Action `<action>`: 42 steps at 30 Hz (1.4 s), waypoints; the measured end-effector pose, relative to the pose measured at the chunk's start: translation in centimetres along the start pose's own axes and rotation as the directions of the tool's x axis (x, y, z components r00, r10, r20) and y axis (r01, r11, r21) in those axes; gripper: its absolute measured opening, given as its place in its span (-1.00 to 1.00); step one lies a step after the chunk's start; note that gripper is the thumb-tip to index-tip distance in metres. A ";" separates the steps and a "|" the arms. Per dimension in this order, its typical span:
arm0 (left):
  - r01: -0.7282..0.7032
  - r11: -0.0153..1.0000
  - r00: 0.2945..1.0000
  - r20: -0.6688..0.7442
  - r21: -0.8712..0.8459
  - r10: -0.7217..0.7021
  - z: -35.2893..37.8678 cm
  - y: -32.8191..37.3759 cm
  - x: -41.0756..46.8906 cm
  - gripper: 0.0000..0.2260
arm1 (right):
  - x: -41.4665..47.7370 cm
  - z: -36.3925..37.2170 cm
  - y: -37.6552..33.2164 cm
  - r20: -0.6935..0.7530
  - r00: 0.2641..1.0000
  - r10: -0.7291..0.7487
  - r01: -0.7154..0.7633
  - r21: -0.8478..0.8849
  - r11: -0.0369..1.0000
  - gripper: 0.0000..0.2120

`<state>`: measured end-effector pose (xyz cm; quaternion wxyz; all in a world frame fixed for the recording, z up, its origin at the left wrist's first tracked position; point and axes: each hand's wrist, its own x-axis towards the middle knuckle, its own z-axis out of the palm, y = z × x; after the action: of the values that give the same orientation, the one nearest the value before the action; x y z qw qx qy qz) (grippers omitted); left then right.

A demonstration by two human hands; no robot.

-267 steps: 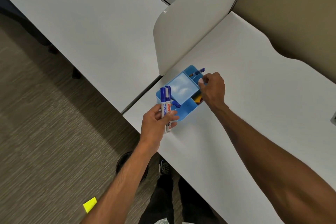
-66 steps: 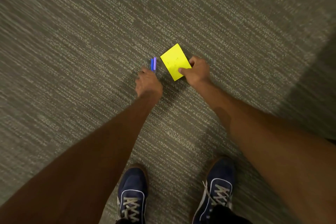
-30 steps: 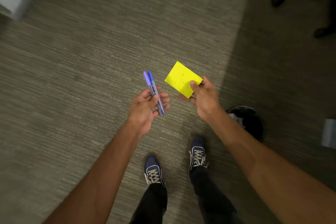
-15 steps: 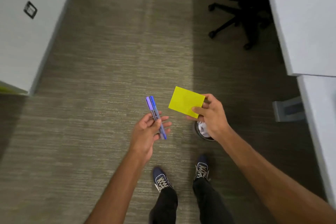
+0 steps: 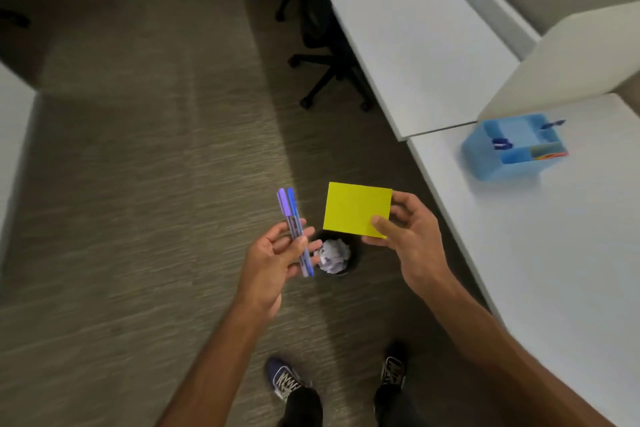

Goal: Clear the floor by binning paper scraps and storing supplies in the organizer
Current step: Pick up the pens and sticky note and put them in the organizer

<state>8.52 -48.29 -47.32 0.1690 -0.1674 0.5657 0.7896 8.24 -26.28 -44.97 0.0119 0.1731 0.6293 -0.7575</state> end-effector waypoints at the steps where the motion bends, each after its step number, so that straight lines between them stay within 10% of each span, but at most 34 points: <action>1: -0.003 1.000 1.000 0.020 0.006 0.003 1.7 -0.1 0.1 -0.76 | -0.1 -1.5 -0.6 -0.029 1.000 -0.009 0.009 0.001 1.000 -0.66; 16: -0.008 0.997 0.988 0.156 0.072 -0.003 25.6 -4.7 1.2 -0.74 | 1.3 -24.1 -5.3 -0.384 0.923 -0.032 -0.025 -0.144 0.989 -0.89; 27: 0.032 0.974 0.954 0.285 0.226 -0.097 34.6 -4.6 6.0 -0.75 | 6.8 -33.3 -7.8 -0.638 0.762 0.110 0.007 0.178 0.984 -0.86; 42: 0.098 0.882 0.863 0.402 0.461 -0.307 44.2 -2.7 18.6 -0.71 | 18.4 -38.7 -7.7 -0.886 0.411 0.214 -0.109 0.185 0.977 -0.88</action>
<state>-9.93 -4.04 -44.64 0.4156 0.0072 0.6455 0.6408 -1.33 16.01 -48.52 -0.2617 0.6111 0.4801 -0.5724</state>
